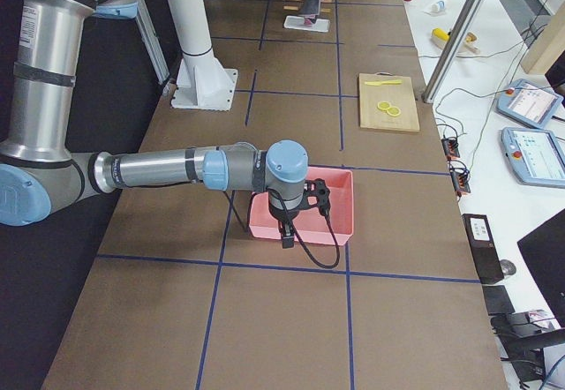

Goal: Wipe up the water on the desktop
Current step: 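Grasp the grey cloth on the white tray with the left gripper, then lift the grey cloth toward table center with the left gripper while the right gripper approaches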

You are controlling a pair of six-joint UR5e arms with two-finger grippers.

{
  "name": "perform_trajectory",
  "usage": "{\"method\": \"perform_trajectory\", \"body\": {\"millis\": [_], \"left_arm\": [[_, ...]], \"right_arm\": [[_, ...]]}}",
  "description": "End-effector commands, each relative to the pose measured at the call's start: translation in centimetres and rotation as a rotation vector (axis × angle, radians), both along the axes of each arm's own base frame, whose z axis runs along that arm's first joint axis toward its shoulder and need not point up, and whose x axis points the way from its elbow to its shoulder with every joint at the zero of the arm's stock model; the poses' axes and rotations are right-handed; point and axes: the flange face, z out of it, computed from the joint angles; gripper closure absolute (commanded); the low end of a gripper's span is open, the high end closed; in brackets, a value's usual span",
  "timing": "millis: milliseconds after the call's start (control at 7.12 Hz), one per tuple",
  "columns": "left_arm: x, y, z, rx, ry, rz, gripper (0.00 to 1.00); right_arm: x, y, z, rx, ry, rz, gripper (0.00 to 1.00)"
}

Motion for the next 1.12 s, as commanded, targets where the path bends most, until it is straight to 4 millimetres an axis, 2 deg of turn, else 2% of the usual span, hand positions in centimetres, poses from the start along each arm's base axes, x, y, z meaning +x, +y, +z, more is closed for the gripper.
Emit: {"method": "perform_trajectory", "body": {"millis": [0, 140, 281, 421, 561, 842, 982], "left_arm": [[0.9, -1.6, -4.2, -0.137, 0.062, -0.149, 1.0], [1.2, -2.2, -6.7, -0.192, 0.1, -0.213, 1.0], [1.8, -2.6, -9.0, -0.257, 0.145, -0.255, 1.0], [3.3, -2.9, -11.3, -0.331, 0.181, -0.296, 1.0], [5.6, -3.0, -14.2, -0.41, 0.218, -0.334, 1.0], [9.6, -2.8, -20.2, -0.556, 0.291, -0.384, 1.0], [11.5, -2.4, -23.1, -0.638, 0.325, -0.404, 1.0]], "right_arm": [[-1.8, -2.6, -5.5, 0.111, -0.035, -0.03, 0.0], [-4.8, -4.8, -8.5, 0.195, -0.052, -0.106, 0.0], [-7.7, -6.2, -11.0, 0.266, -0.066, -0.155, 0.0], [-10.6, -7.2, -13.1, 0.355, -0.089, -0.21, 0.0], [-12.6, -7.7, -15.0, 0.427, -0.111, -0.244, 0.0], [-16.7, -7.8, -17.7, 0.507, -0.153, -0.292, 0.01], [-20.9, -8.1, -21.0, 0.533, -0.198, -0.314, 0.0]]}}
